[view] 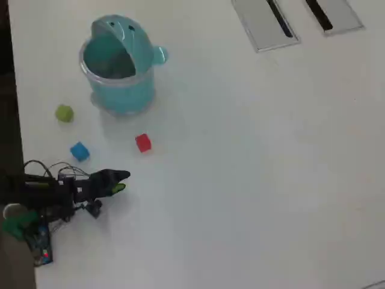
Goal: Grasp RGB lego blocks and put them in the bin one by one.
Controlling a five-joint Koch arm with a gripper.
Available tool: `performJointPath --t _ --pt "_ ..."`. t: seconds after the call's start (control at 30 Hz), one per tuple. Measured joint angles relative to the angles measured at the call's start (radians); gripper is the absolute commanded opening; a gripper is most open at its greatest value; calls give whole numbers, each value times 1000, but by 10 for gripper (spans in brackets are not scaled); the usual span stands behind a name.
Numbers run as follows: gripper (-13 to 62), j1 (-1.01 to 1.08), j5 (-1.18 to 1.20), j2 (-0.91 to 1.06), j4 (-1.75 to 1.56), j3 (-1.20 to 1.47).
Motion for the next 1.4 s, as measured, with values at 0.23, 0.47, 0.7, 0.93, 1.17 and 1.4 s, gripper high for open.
performJointPath --t 0.23,0.47,0.7,0.93,1.17,1.4 --pt "345 -43 -46 31 0 0" --pt "345 -52 -140 31 -3 0" --pt "345 -118 -360 31 -149 0" --pt "345 -216 -597 31 -193 0" --pt "344 -259 -810 31 -193 -9" --pt "338 -370 -1063 31 -169 -31"
